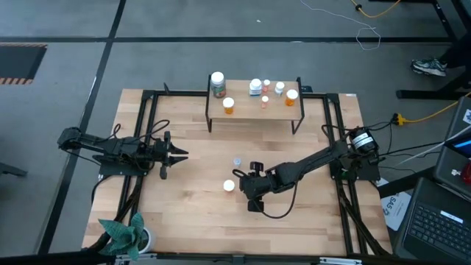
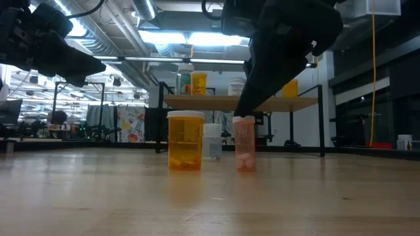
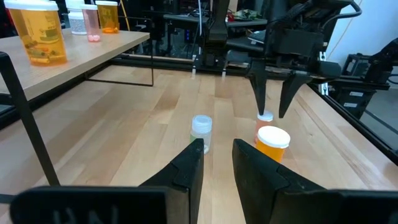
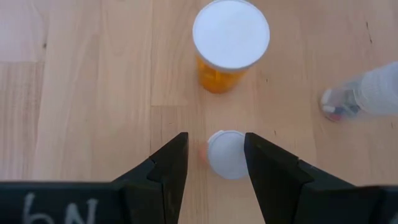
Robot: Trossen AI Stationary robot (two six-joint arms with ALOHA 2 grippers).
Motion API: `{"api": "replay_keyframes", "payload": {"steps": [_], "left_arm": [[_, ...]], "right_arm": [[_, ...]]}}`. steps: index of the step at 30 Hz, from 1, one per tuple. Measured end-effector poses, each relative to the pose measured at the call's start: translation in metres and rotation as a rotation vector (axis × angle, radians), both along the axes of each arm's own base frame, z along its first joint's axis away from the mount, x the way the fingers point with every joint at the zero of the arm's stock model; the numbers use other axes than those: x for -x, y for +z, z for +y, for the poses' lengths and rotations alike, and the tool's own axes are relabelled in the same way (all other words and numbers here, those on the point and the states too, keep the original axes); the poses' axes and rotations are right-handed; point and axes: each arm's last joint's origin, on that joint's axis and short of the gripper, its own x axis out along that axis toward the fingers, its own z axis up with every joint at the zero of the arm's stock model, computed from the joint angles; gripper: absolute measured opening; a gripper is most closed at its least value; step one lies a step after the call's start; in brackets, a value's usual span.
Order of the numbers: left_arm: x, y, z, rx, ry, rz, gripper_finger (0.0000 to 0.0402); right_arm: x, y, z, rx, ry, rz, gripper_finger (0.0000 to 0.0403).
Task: Pick and place medicine bottles onto shelf by color
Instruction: Put the red pill bottle on the shelf
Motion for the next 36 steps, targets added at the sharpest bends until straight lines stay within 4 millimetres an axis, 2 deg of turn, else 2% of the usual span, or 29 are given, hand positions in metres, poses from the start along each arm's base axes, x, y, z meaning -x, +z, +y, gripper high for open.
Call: {"api": "replay_keyframes", "payload": {"steps": [5,11,17,27,36], "left_arm": [[0.0,0.0,0.0,0.0,0.0,0.0,0.008],[0.0,0.0,0.0,0.0,0.0,0.0,0.008],[0.0,0.0,0.0,0.0,0.0,0.0,0.008],[0.0,0.0,0.0,0.0,0.0,0.0,0.008],[0.0,0.0,0.0,0.0,0.0,0.0,0.008]], "right_arm": [[-0.001,0.002,0.001,-0.001,0.003,-0.002,0.0161],[-0.006,0.013,0.003,-0.008,0.005,-0.022,0.0161],[-0.001,0.01,0.001,0.011,0.003,0.043,0.0161],[-0.001,0.01,0.001,0.002,0.008,0.045,0.0161],[-0.007,0.014,0.004,-0.021,0.024,-0.032,0.0161]]}}
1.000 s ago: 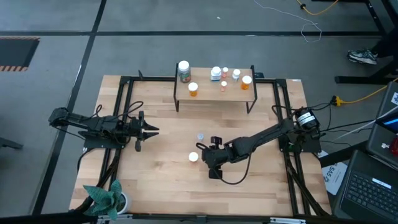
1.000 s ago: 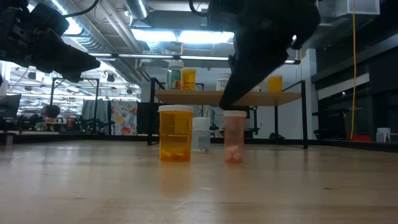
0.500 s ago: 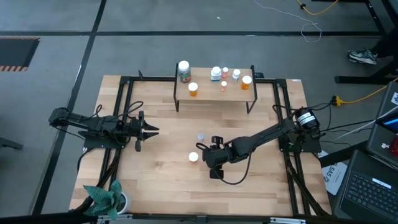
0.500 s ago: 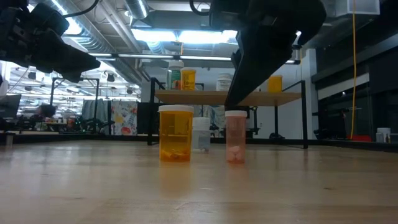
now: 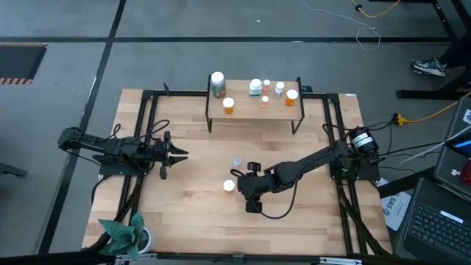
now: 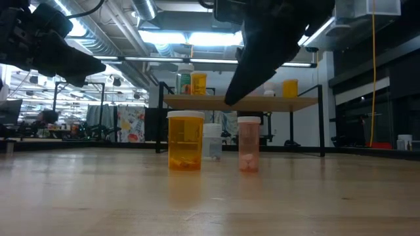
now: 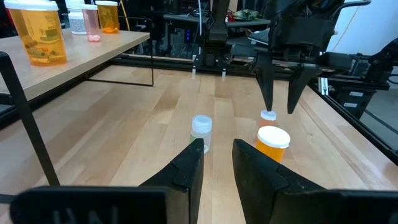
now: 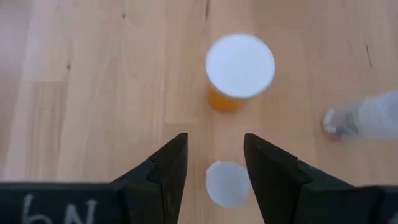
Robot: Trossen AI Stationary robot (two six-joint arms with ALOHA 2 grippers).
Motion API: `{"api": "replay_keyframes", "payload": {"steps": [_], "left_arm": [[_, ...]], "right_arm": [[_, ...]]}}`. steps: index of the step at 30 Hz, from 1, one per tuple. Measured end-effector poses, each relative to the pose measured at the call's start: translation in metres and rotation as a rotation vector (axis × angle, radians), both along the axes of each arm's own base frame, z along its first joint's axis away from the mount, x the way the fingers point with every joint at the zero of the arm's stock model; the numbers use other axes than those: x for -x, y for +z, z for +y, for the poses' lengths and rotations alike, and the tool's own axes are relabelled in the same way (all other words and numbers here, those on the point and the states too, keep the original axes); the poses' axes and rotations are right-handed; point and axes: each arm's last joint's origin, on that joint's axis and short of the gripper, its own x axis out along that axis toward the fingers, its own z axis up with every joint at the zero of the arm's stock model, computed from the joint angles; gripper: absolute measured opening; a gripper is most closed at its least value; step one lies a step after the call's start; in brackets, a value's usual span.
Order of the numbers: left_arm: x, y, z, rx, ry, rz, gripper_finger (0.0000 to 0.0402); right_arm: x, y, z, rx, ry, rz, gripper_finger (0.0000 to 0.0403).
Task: Pick and place medicine bottles onto shelf by color
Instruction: Put the red pill bottle on the shelf
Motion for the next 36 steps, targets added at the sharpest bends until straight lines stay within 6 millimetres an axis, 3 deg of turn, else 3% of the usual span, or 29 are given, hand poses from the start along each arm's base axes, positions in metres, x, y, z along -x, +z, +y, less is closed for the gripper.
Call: {"api": "replay_keyframes", "payload": {"steps": [3,7,20,36], "left_arm": [[0.0,0.0,0.0,0.0,0.0,0.0,0.008],[0.0,-0.0001,0.0,0.001,0.0,0.0,0.008],[0.0,0.0,0.0,0.001,0.0,0.0,0.008],[0.0,0.0,0.0,0.0,0.0,0.0,0.008]], "right_arm": [[0.0001,0.0,0.0012,-0.028,0.028,0.009,0.0161],[0.0001,-0.0006,-0.0015,-0.088,-0.064,0.023,0.0166],[0.0059,-0.0044,-0.0055,-0.044,-0.067,0.093,0.0278],[0.0057,-0.0057,-0.0075,0.041,-0.067,0.081,0.0282]]}}
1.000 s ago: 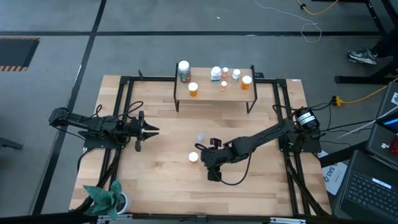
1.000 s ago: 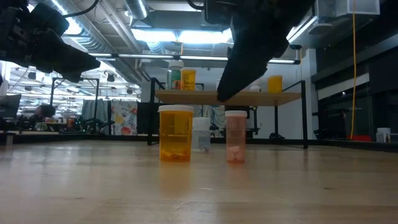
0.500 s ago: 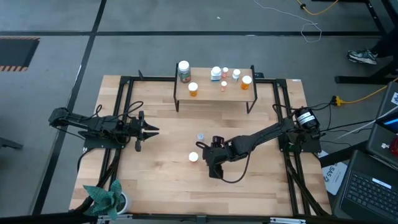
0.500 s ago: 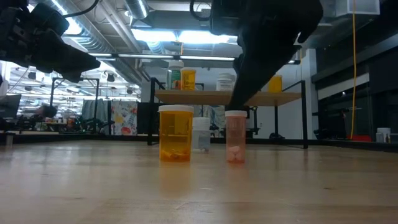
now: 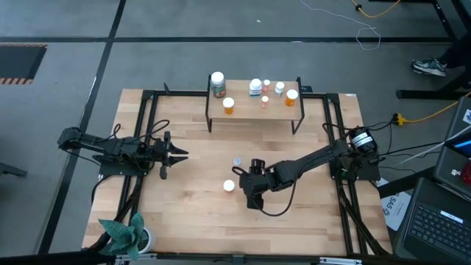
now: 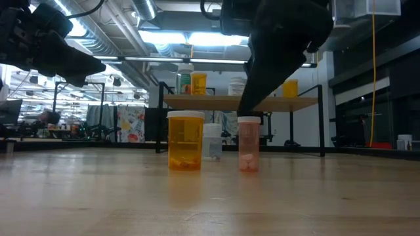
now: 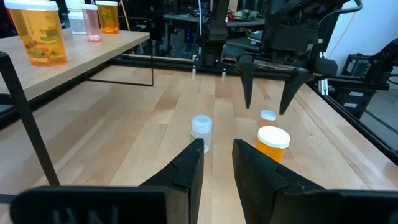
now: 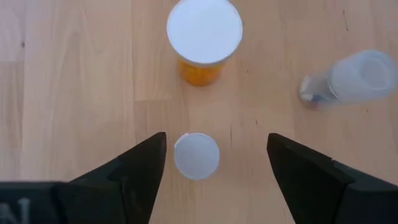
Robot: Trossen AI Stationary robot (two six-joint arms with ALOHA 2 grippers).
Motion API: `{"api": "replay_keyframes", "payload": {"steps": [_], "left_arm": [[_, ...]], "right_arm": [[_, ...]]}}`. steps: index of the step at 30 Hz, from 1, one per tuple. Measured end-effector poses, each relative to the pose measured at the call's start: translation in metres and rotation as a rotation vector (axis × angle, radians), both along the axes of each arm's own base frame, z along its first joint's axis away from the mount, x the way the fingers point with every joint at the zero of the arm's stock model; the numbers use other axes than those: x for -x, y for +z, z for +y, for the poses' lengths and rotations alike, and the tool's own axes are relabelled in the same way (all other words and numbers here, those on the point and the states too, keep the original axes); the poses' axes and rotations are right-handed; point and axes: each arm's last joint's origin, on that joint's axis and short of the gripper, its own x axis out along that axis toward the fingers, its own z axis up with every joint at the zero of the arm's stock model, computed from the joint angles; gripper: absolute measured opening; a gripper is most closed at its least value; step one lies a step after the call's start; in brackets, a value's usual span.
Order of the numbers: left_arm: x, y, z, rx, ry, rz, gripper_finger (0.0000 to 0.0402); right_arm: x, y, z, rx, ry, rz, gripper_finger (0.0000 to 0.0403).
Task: Pick and place medicine bottles onto shelf by color
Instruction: Put the red pill bottle on the shelf
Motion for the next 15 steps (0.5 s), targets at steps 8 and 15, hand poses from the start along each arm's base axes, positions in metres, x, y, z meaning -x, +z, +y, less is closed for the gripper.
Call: {"api": "replay_keyframes", "payload": {"steps": [8,15], "left_arm": [[0.0,0.0,0.0,0.0,0.0,0.0,0.008],[0.0,0.0,0.0,0.0,0.0,0.0,0.008]], "right_arm": [[-0.005,-0.022,0.003,-0.004,0.017,0.054,0.0282],[-0.006,-0.024,0.003,0.003,0.014,0.055,0.0275]]}}
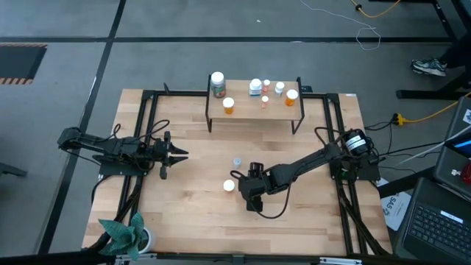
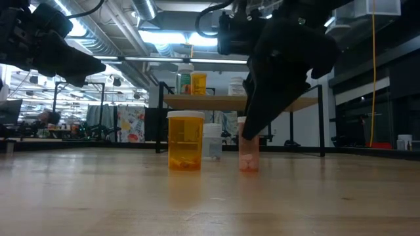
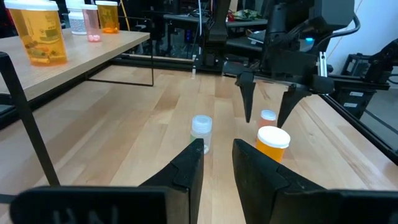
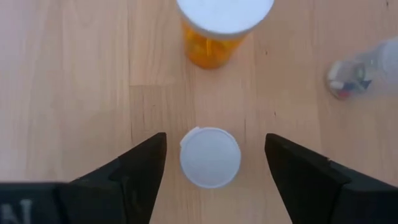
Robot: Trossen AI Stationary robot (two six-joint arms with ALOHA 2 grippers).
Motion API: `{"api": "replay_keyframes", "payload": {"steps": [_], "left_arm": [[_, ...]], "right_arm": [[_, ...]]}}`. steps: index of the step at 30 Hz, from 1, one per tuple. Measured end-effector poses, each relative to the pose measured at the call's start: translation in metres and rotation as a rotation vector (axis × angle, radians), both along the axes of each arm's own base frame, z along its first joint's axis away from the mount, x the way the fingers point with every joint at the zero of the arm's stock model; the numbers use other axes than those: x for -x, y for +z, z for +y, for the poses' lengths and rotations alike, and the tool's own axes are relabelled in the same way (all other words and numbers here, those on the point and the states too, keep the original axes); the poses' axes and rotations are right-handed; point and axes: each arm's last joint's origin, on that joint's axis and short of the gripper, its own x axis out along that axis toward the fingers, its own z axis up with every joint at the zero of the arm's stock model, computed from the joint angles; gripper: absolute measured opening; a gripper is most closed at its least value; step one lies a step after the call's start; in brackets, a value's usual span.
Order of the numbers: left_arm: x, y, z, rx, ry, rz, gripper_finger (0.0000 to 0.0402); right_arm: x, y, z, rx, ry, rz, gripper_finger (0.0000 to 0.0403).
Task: Pick and place medicine bottles onto shelf by color
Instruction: Put the red pill bottle on the shelf
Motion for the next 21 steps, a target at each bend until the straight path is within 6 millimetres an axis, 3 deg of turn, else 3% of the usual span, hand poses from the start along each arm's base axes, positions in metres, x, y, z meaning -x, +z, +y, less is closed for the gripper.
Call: {"api": "replay_keyframes", "payload": {"steps": [13,21], "left_arm": [[0.0,-0.0001,0.0,0.0,0.0,0.0,0.008],[0.0,0.0,0.0,0.0,0.0,0.0,0.008]], "right_arm": [[0.0002,0.0006,0.0008,-0.029,-0.001,0.004,0.0158],[-0.0023,0.0065,0.0016,-0.039,-0.016,-0.002,0.0114]]}}
